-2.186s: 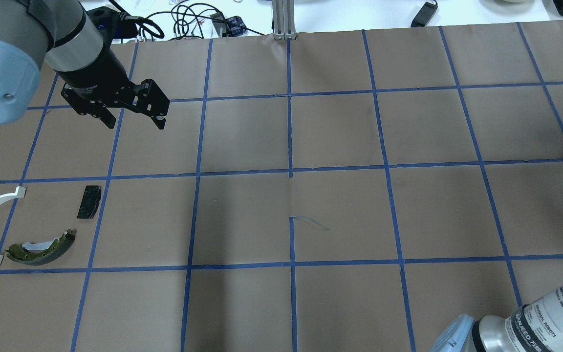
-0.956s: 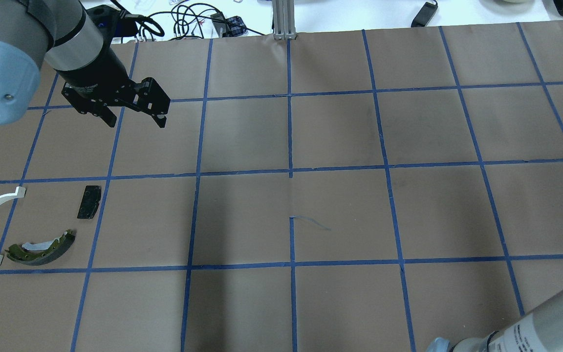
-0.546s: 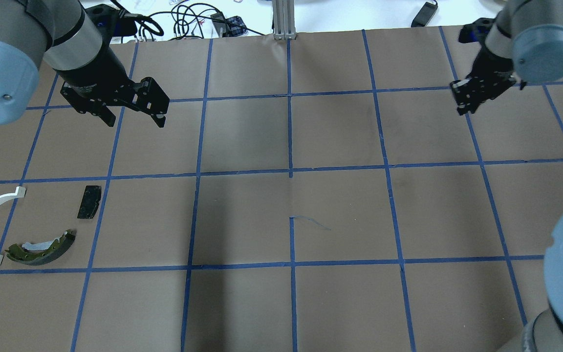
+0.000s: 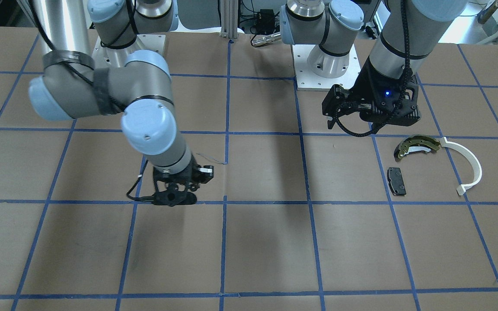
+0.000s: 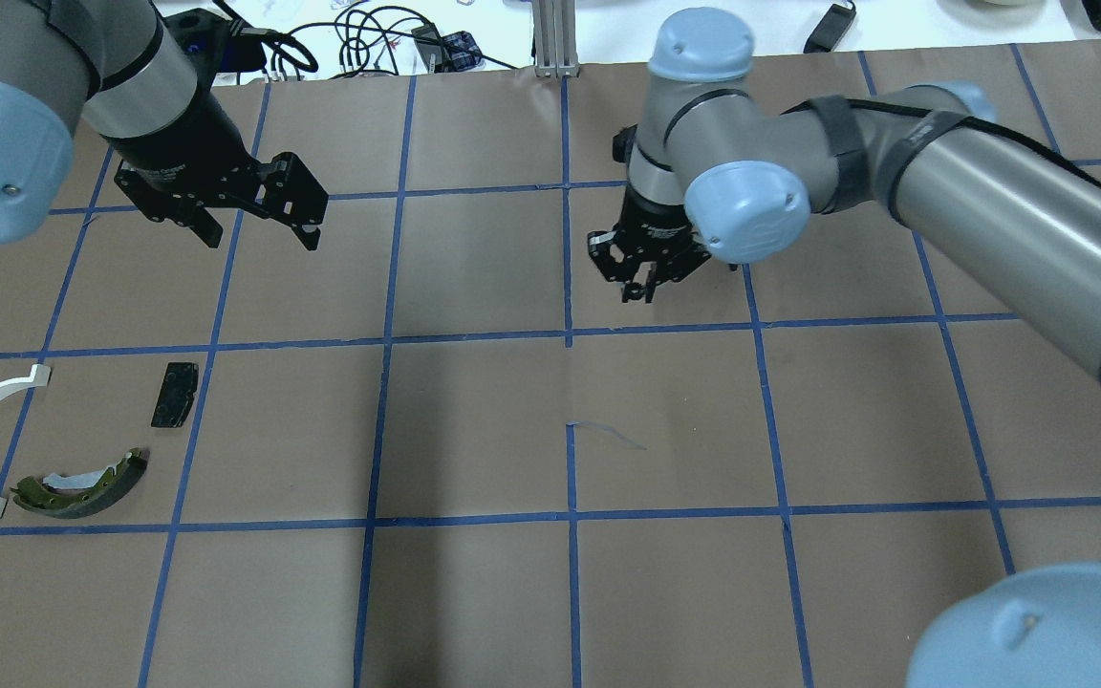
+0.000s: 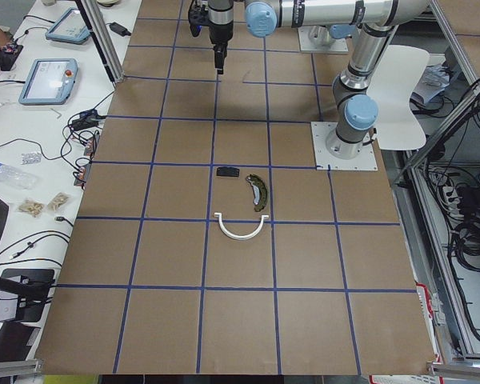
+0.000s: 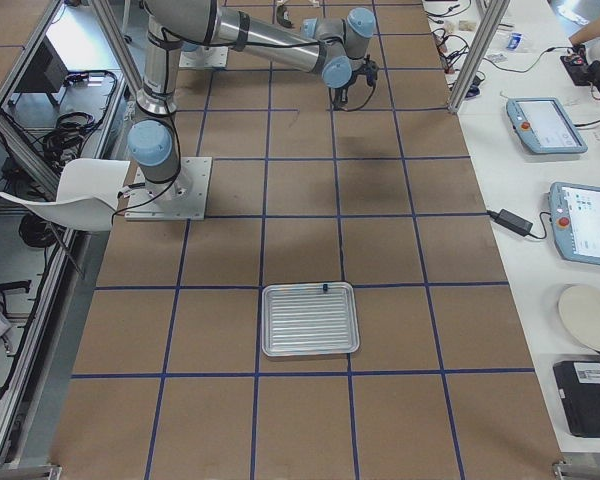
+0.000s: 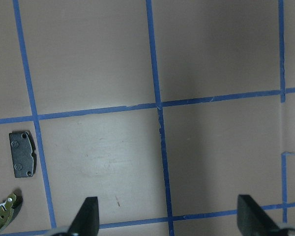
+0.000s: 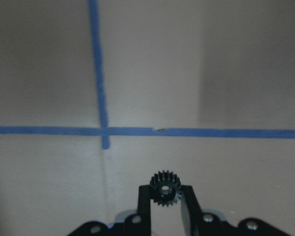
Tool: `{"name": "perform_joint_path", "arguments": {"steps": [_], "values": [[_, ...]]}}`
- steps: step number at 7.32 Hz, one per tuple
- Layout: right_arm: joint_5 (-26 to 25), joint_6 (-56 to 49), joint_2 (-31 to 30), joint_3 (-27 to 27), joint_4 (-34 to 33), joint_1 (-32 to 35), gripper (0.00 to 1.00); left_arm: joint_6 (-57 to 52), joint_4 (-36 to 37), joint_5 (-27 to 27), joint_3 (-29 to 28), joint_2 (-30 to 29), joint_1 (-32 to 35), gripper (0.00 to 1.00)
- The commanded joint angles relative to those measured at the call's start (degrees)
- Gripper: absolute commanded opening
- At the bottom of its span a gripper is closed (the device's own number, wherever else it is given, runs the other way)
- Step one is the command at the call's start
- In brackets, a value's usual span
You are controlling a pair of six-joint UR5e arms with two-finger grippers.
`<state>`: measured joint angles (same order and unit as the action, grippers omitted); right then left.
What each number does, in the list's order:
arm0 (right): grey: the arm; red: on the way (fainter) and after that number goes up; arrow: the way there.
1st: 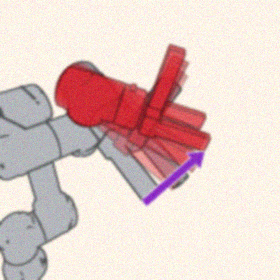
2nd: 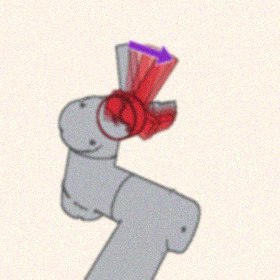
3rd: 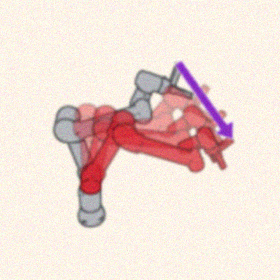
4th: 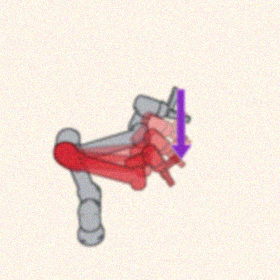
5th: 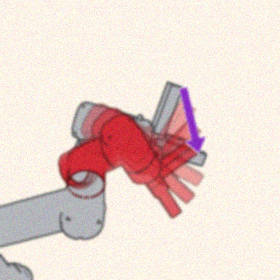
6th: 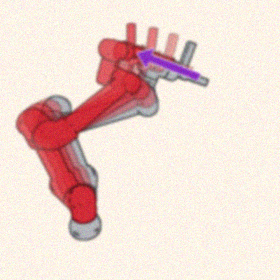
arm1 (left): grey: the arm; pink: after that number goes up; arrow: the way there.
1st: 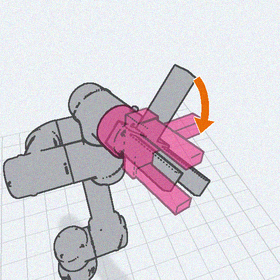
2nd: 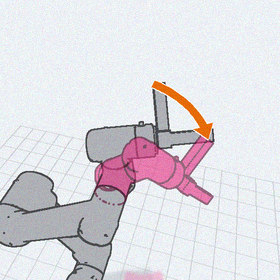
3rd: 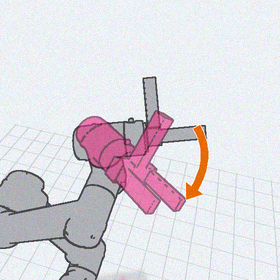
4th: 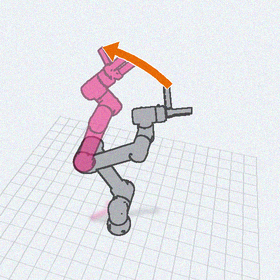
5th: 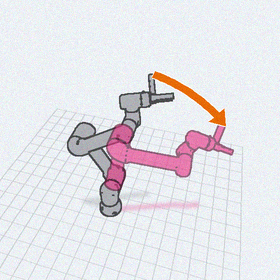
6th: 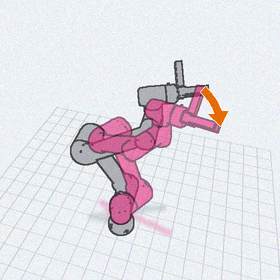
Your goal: Place bearing gear from tray to pile
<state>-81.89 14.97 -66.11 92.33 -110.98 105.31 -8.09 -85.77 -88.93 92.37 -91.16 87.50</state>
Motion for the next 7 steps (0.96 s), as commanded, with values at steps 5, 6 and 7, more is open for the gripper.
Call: {"name": "perform_joint_path", "arguments": {"steps": [5,6,7], "values": [[0.25,14.97,2.75,1.28,-5.71,8.25,0.77,-0.25,2.17,0.52,0.0,-3.84,-0.31,1.0],[-1.41,13.08,1.96,0.76,-6.6,5.63,0.91,0.44,4.71,0.69,-0.18,-4.98,-0.14,1.0],[-4.56,7.15,0.65,0.92,-4.96,-0.4,0.92,0.1,4.73,0.78,-0.18,-6.3,-0.05,1.0]]}}
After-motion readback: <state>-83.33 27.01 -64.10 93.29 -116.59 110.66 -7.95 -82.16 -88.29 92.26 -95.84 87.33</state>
